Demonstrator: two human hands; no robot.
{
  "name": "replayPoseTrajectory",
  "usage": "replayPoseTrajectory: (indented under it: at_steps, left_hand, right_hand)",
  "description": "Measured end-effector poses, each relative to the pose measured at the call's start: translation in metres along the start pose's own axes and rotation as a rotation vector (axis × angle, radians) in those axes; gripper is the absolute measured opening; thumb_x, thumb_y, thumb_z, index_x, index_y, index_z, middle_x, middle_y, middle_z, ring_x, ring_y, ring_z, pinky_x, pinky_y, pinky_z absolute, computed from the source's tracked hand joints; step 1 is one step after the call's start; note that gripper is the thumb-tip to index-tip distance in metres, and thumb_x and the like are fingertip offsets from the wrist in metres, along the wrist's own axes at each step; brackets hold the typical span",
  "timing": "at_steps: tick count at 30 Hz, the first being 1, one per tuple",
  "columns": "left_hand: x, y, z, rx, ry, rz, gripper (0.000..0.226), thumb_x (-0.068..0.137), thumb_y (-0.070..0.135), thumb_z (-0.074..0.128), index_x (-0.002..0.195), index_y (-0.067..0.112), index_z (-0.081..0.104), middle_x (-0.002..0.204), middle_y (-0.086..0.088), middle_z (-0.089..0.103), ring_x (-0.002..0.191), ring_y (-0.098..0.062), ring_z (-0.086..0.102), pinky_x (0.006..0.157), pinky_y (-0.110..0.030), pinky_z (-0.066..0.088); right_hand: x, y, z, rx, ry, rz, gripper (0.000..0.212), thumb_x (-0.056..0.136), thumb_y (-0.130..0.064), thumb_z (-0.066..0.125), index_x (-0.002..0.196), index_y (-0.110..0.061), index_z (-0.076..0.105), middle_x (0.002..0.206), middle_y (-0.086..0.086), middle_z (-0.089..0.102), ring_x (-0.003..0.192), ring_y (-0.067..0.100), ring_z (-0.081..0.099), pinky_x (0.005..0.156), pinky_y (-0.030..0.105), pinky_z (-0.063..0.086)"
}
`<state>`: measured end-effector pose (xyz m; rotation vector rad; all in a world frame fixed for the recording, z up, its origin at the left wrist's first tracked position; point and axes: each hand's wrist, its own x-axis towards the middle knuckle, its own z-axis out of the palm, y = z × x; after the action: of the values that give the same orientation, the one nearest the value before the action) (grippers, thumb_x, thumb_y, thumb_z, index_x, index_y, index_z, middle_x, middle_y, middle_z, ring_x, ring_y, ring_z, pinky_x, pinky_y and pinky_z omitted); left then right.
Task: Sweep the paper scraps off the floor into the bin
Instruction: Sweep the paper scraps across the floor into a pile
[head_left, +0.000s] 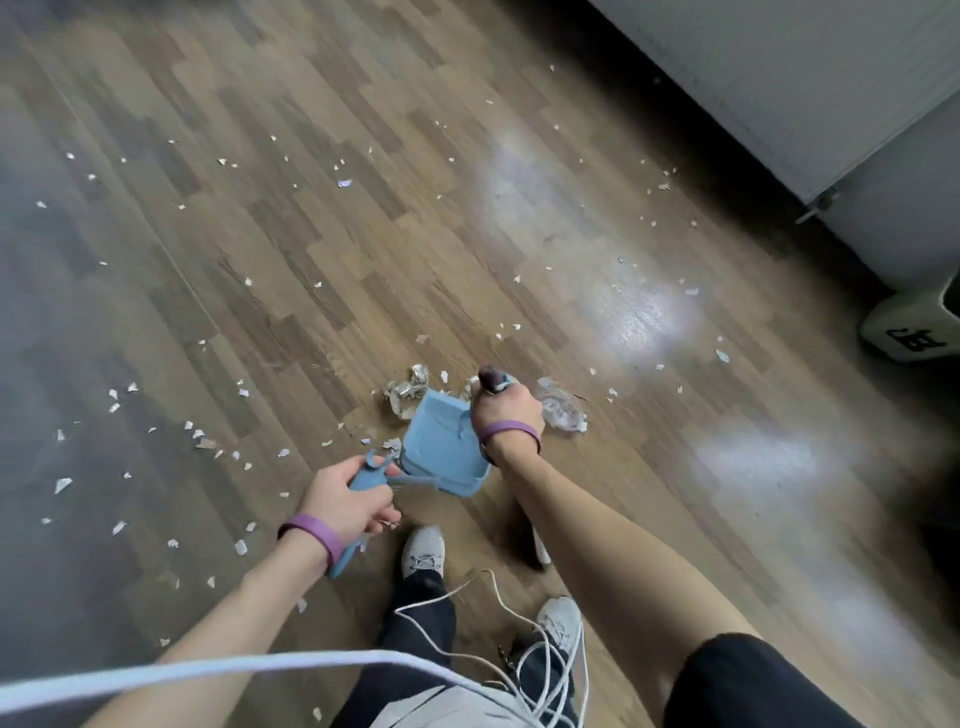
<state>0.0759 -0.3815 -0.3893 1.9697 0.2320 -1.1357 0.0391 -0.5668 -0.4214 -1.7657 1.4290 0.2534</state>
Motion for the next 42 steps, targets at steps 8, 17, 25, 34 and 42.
replayPoseTrajectory:
  at_steps: [8, 17, 25, 34, 42]
  left_hand:
    - [0.009, 0.004, -0.067, 0.039, 0.074, 0.055, 0.029, 0.079, -0.01, 0.053, 0.097, 0.008, 0.066, 0.078, -0.005, 0.067, 0.054, -0.018, 0.068, 0.044, -0.02, 0.048]
    - [0.009, 0.055, -0.038, -0.067, 0.032, 0.12, 0.024, 0.082, -0.01, 0.049, 0.097, 0.002, 0.062, 0.069, -0.013, 0.061, 0.038, -0.01, 0.06, 0.037, -0.016, 0.043]
    - [0.01, 0.118, 0.038, -0.085, -0.099, 0.222, 0.019, 0.084, -0.008, 0.052, 0.096, 0.004, 0.061, 0.068, -0.015, 0.062, 0.039, -0.013, 0.061, 0.035, -0.017, 0.042]
    - [0.004, 0.19, 0.187, -0.171, -0.121, 0.27, 0.018, 0.084, -0.006, 0.054, 0.085, 0.009, 0.063, 0.064, -0.008, 0.066, 0.047, -0.018, 0.064, 0.041, -0.02, 0.045]
    - [0.018, 0.263, 0.383, -0.191, -0.1, 0.203, 0.016, 0.088, -0.002, 0.056, 0.091, 0.013, 0.06, 0.081, -0.009, 0.064, 0.048, -0.014, 0.066, 0.039, -0.019, 0.045]
  right_hand:
    - [-0.009, -0.048, -0.004, 0.232, 0.131, 0.018, 0.025, 0.087, -0.035, 0.049, 0.085, -0.013, 0.061, 0.092, 0.016, 0.065, 0.093, 0.035, 0.061, 0.077, 0.034, 0.044]
    - [-0.015, -0.031, -0.094, 0.377, 0.249, -0.094, 0.026, 0.077, -0.02, 0.055, 0.054, -0.015, 0.043, 0.053, 0.003, 0.046, 0.053, 0.021, 0.045, 0.055, 0.032, 0.04]
    - [0.011, -0.003, -0.189, 0.371, 0.415, -0.172, 0.022, 0.064, -0.031, 0.051, 0.059, -0.01, 0.055, 0.061, 0.011, 0.057, 0.059, 0.026, 0.053, 0.061, 0.045, 0.051]
    - [0.099, 0.05, -0.331, 0.359, 0.484, -0.272, 0.026, 0.081, -0.015, 0.06, 0.057, -0.02, 0.051, 0.066, 0.007, 0.059, 0.066, 0.026, 0.056, 0.069, 0.042, 0.051]
    - [0.243, 0.106, -0.466, 0.209, 0.333, -0.395, 0.009, 0.084, -0.013, 0.059, 0.078, -0.011, 0.066, 0.08, 0.004, 0.065, 0.079, 0.024, 0.059, 0.073, 0.028, 0.045]
